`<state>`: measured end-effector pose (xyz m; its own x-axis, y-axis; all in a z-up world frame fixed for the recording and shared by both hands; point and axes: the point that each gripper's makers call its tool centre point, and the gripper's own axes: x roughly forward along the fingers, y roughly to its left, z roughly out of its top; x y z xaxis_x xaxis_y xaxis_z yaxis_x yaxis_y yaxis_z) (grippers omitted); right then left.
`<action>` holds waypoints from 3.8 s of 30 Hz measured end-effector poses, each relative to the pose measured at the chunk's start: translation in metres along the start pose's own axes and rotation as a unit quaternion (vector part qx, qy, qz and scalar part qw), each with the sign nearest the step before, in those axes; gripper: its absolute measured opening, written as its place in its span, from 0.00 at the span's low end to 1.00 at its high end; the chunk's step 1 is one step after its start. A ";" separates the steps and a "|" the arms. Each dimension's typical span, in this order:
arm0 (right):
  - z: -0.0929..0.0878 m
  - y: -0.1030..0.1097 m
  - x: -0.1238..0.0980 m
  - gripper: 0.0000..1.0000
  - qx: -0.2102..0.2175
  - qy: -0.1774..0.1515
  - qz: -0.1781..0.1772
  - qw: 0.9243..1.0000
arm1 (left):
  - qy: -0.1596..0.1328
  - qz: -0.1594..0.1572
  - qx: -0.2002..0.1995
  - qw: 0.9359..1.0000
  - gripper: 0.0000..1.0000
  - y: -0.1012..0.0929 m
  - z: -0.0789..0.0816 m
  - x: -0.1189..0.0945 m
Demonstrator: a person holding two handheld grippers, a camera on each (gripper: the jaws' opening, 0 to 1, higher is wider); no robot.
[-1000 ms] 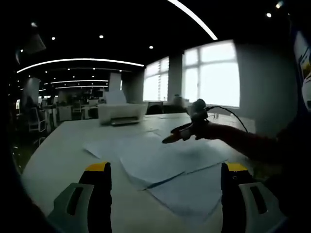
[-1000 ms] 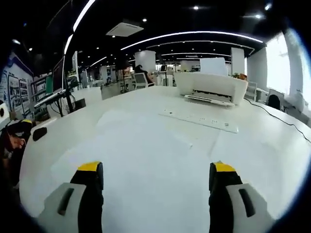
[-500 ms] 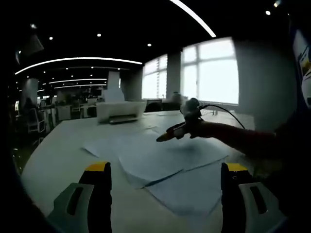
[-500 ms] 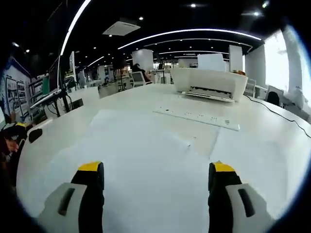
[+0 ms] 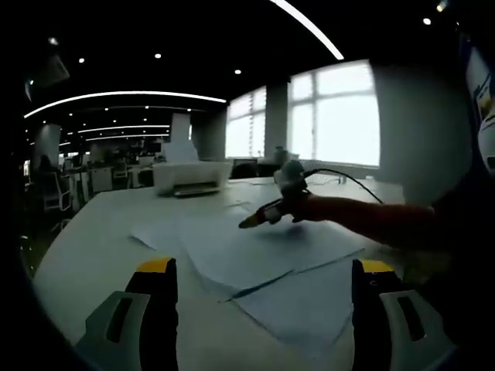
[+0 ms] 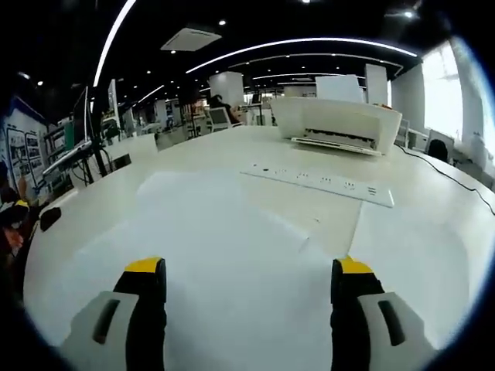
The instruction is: Organize the stack of printing papers by aligning and flattening the scattered papers on the table
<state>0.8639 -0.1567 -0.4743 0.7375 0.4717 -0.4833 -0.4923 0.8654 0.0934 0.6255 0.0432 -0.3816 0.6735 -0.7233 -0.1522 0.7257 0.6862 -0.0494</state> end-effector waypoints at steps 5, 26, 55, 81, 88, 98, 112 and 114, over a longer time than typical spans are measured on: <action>0.005 -0.001 0.006 0.79 0.014 -0.005 0.010 1.000 | 0.000 -0.001 -0.001 1.000 0.96 0.002 0.000 0.000; 0.015 0.002 0.022 0.69 0.053 -0.014 0.034 0.998 | 0.001 0.001 -0.006 1.000 0.96 0.005 -0.002 0.000; 0.007 -0.016 0.024 0.04 0.038 -0.003 0.012 0.999 | 0.006 0.002 -0.006 1.000 0.95 0.006 -0.006 -0.001; 0.027 0.001 0.005 0.00 0.054 -0.040 0.038 0.997 | 0.000 0.003 -0.007 1.000 0.95 0.008 -0.001 -0.002; 0.040 0.007 -0.003 0.00 0.033 -0.048 0.050 0.997 | -0.001 0.004 -0.004 1.000 0.95 0.007 0.002 -0.003; 0.070 0.028 -0.039 0.00 0.007 -0.086 0.064 0.994 | -0.007 0.002 -0.003 1.000 0.95 0.004 0.007 -0.003; 0.103 0.072 -0.079 0.00 -0.020 -0.140 0.095 0.985 | -0.013 0.002 -0.005 1.000 0.95 0.002 0.007 -0.004; 0.107 0.074 -0.082 0.00 -0.022 -0.145 0.098 0.984 | -0.013 0.002 -0.006 1.000 0.95 0.002 0.007 -0.004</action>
<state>0.8165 -0.1130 -0.3344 0.7236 0.6632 -0.1912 -0.6533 0.7475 0.1201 0.6252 0.0469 -0.3740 0.6802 -0.7220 -0.1268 0.7213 0.6900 -0.0602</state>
